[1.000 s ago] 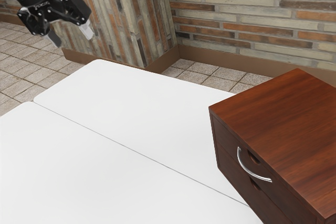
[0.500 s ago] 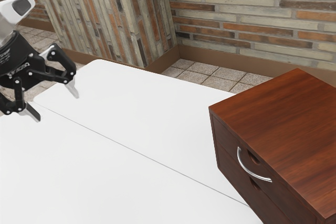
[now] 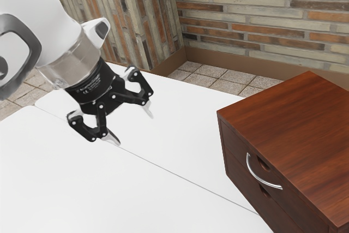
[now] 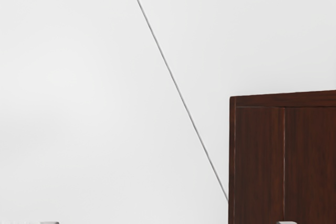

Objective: Pull the drawer handle with one arm to open the drawer

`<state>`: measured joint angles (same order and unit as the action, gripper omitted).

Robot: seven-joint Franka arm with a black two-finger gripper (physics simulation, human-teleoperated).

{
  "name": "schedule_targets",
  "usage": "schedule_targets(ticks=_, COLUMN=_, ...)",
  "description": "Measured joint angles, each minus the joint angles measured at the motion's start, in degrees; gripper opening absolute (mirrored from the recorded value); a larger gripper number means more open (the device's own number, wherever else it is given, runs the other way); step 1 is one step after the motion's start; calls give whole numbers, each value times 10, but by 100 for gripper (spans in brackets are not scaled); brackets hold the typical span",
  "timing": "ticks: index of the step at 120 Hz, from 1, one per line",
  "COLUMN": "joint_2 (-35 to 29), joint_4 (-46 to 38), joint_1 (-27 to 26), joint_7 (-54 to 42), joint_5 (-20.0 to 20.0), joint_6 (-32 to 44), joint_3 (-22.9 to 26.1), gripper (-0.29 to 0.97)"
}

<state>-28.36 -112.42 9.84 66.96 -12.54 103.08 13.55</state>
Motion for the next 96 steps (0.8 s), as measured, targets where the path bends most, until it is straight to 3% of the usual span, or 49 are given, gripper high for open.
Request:
schedule_targets(ticks=26, joint_2=42, joint_4=-22, joint_1=0, joint_7=46, joint_5=-15, joint_6=71, joint_3=31, gripper=51)
schedule_targets(ticks=49, joint_2=43, joint_4=-29, joint_1=0, joint_7=87, joint_5=-17, joint_6=98, joint_3=103, gripper=49)
schedule_targets(ticks=96, joint_2=94, joint_4=0, joint_1=-1, joint_7=146, joint_5=-39, joint_6=121, joint_3=113, gripper=39)
